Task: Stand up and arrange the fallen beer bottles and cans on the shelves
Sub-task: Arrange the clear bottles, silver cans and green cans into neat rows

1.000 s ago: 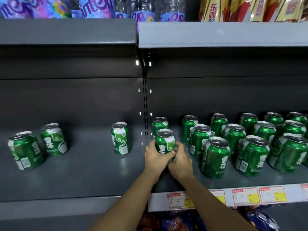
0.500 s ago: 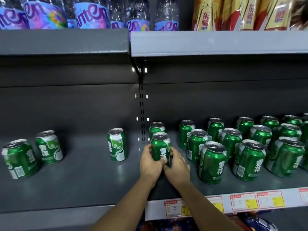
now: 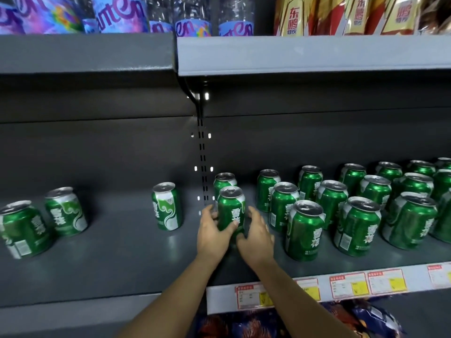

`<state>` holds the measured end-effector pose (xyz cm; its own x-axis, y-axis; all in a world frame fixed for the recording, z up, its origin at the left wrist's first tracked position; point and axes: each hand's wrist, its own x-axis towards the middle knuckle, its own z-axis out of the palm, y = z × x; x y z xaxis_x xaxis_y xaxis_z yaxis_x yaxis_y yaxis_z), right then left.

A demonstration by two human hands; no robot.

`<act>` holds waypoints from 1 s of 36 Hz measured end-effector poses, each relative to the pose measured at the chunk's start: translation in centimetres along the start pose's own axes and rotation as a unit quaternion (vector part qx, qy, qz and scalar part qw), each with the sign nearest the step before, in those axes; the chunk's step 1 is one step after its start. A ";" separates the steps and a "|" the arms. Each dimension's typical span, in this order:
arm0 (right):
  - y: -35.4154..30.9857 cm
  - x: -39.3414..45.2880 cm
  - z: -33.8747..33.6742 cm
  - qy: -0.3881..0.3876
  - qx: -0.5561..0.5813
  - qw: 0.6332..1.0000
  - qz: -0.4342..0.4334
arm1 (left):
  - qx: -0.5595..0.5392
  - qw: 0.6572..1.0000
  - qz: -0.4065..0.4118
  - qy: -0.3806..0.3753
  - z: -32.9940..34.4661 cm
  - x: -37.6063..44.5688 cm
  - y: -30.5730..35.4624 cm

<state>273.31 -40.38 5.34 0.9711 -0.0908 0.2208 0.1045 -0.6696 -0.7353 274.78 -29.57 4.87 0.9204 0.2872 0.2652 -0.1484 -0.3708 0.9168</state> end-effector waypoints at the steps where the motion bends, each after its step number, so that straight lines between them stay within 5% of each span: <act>1: 0.0 -0.1 0.0 0.015 0.013 1.000 0.000 | -0.005 1.000 0.003 0.013 -0.5 -0.2 0.1; 11: -0.2 -0.2 0.5 0.049 0.023 0.998 -0.033 | 0.052 0.963 0.002 0.264 -7.5 -0.1 1.3; 20: -0.6 0.8 1.0 0.015 -0.002 1.000 0.000 | 0.015 0.980 -0.115 0.161 -10.8 3.4 -1.6; 28: 0.4 1.5 1.6 0.001 -0.015 1.000 -0.002 | 0.004 0.991 -0.128 0.028 -12.2 6.0 -3.8; 32: 0.2 0.9 1.2 0.082 -0.007 0.997 -0.007 | 0.039 0.991 -0.112 0.053 -12.2 5.4 -3.8; 36: -0.7 -0.1 -0.7 0.239 0.064 0.962 -0.113 | 0.033 0.994 -0.091 0.055 -11.6 2.9 -2.7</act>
<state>273.00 -40.38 6.26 0.7134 -0.3024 0.6322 0.3572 -0.6192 -0.6993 273.69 -17.50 6.63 0.8842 0.4483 0.1315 0.0442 -0.3605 0.9317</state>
